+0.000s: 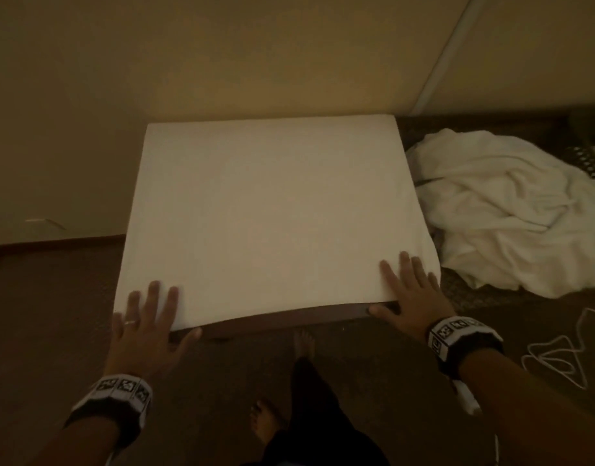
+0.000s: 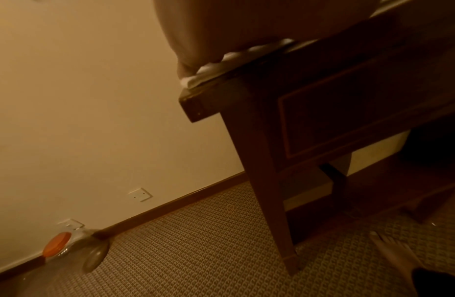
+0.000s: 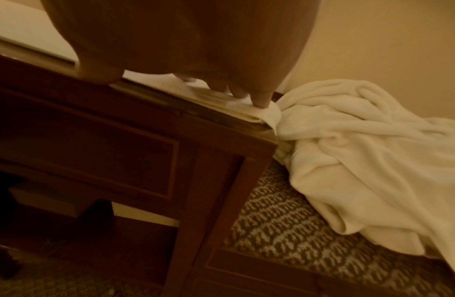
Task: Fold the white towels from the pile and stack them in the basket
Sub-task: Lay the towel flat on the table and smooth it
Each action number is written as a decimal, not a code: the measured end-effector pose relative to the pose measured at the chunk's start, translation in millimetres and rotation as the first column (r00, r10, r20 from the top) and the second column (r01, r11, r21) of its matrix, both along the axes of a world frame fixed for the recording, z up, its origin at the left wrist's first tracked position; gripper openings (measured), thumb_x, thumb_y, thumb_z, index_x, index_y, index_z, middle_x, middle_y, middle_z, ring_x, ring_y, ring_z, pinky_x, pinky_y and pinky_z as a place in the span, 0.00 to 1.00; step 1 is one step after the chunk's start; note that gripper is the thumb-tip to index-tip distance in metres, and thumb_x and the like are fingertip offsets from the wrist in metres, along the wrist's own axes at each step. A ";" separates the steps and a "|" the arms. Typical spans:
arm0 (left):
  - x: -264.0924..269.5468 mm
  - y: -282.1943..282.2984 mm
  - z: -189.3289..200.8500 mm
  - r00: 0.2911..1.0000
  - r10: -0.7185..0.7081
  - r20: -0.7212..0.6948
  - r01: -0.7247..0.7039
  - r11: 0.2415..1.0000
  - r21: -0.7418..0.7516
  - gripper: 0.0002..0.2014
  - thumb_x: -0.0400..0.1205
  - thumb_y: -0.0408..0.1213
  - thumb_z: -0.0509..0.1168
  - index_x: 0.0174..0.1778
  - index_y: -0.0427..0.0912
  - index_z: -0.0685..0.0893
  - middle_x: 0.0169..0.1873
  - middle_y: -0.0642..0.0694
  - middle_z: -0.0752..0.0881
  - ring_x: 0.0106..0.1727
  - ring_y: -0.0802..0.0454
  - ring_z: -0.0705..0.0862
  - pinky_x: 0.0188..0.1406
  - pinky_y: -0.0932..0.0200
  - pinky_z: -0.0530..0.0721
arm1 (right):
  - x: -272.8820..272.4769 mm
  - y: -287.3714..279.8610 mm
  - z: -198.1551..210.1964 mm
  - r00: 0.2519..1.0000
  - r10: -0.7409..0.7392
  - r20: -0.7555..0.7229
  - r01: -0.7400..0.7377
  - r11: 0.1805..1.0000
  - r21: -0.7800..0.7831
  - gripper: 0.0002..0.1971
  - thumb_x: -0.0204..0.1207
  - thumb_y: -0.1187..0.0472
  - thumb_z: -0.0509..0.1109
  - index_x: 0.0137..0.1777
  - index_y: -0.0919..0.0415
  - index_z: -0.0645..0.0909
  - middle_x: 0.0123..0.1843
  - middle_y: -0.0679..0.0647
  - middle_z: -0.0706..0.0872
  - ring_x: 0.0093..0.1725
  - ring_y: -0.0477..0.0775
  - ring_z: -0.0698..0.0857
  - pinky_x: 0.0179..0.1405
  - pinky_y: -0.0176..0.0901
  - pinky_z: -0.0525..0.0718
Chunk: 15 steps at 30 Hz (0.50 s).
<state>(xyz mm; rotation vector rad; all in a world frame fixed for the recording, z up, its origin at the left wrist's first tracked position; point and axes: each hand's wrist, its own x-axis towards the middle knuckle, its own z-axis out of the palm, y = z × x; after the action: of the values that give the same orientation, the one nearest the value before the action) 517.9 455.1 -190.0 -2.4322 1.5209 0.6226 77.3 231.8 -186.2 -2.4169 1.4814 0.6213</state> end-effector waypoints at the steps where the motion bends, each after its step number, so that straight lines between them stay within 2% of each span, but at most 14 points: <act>1: -3.0 4.0 2.2 1.000 -0.002 0.007 0.002 1.000 0.019 0.52 0.63 0.83 0.26 0.82 0.61 0.26 0.85 0.46 0.31 0.86 0.36 0.39 0.82 0.31 0.45 | -2.6 4.0 1.6 1.000 0.002 0.003 -0.002 1.000 0.005 0.49 0.68 0.18 0.40 0.80 0.40 0.21 0.84 0.58 0.26 0.85 0.64 0.34 0.83 0.64 0.46; 3: -10.6 11.8 6.6 1.000 -0.003 0.023 0.002 0.997 0.078 0.54 0.60 0.84 0.23 0.80 0.59 0.24 0.84 0.45 0.29 0.86 0.36 0.38 0.82 0.33 0.44 | -7.6 15.2 4.4 1.000 -0.002 0.009 0.002 1.000 0.012 0.48 0.69 0.19 0.41 0.82 0.40 0.25 0.85 0.57 0.29 0.85 0.64 0.37 0.83 0.63 0.48; 4: -13.9 13.9 9.8 0.999 0.003 0.034 -0.006 0.996 0.094 0.54 0.61 0.84 0.24 0.82 0.59 0.26 0.85 0.45 0.32 0.86 0.37 0.39 0.82 0.34 0.46 | -8.5 21.1 8.4 0.999 -0.013 0.037 0.012 1.000 0.004 0.47 0.71 0.21 0.43 0.84 0.41 0.31 0.86 0.57 0.33 0.86 0.63 0.40 0.83 0.61 0.50; 6: -18.8 11.0 19.5 0.998 0.054 0.043 -0.057 0.995 0.076 0.53 0.66 0.81 0.29 0.86 0.56 0.40 0.87 0.43 0.43 0.86 0.37 0.47 0.83 0.33 0.52 | -9.3 26.5 19.9 0.974 -0.119 0.194 0.123 0.992 -0.008 0.39 0.79 0.30 0.52 0.86 0.48 0.53 0.88 0.57 0.50 0.85 0.60 0.53 0.81 0.53 0.57; 8: -21.6 -1.3 28.1 0.993 0.108 0.053 -0.108 0.994 0.006 0.48 0.70 0.77 0.35 0.84 0.54 0.59 0.83 0.41 0.60 0.82 0.37 0.61 0.80 0.33 0.61 | -10.3 21.2 31.1 0.850 -0.313 0.423 0.346 0.938 -0.001 0.25 0.85 0.47 0.61 0.76 0.60 0.73 0.79 0.60 0.72 0.77 0.61 0.71 0.73 0.46 0.67; 9: -23.0 -10.1 29.4 0.991 0.115 0.073 -0.111 0.992 -0.055 0.45 0.72 0.75 0.38 0.80 0.52 0.67 0.78 0.40 0.68 0.77 0.37 0.68 0.77 0.33 0.65 | -14.6 13.4 31.5 0.766 -0.390 0.512 0.467 0.884 -0.026 0.20 0.85 0.53 0.62 0.71 0.64 0.78 0.74 0.62 0.77 0.72 0.62 0.76 0.69 0.46 0.71; 10: -24.2 -19.2 27.8 0.989 0.120 0.088 -0.109 0.987 -0.120 0.42 0.74 0.74 0.41 0.76 0.50 0.71 0.73 0.39 0.73 0.72 0.36 0.73 0.74 0.32 0.69 | -18.7 5.2 32.6 0.695 -0.448 0.562 0.572 0.818 -0.056 0.17 0.85 0.57 0.63 0.68 0.65 0.80 0.70 0.63 0.79 0.68 0.64 0.78 0.68 0.48 0.72; 12: -26.3 -37.5 17.6 0.988 0.143 0.062 -0.126 0.966 -0.227 0.38 0.77 0.71 0.48 0.74 0.47 0.71 0.71 0.37 0.73 0.70 0.34 0.73 0.72 0.31 0.69 | -30.5 -8.9 27.7 0.588 -0.591 0.553 0.722 0.692 -0.027 0.18 0.85 0.59 0.61 0.71 0.64 0.78 0.71 0.65 0.78 0.69 0.67 0.76 0.69 0.52 0.73; 14: -29.4 -54.2 4.1 0.977 0.212 -0.017 -0.209 0.941 -0.266 0.36 0.79 0.67 0.53 0.78 0.47 0.67 0.75 0.37 0.68 0.75 0.32 0.67 0.76 0.30 0.64 | -41.0 -17.4 16.8 0.488 -0.758 0.433 0.795 0.590 0.138 0.21 0.85 0.59 0.59 0.76 0.63 0.73 0.75 0.63 0.75 0.72 0.67 0.74 0.72 0.53 0.72; 15: -31.9 -60.2 -2.5 0.968 0.249 -0.040 -0.250 0.928 -0.277 0.36 0.80 0.66 0.55 0.79 0.47 0.65 0.77 0.37 0.66 0.76 0.32 0.64 0.77 0.29 0.61 | -44.7 -19.3 11.4 0.466 -0.802 0.375 0.799 0.563 0.212 0.20 0.85 0.59 0.59 0.74 0.65 0.74 0.73 0.64 0.77 0.71 0.67 0.76 0.70 0.51 0.73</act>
<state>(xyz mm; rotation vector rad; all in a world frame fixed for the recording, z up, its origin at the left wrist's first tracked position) 486.0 394.9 -192.5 -2.8718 1.3936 0.4826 32.7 212.4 -174.8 -1.3629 2.0886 -0.1438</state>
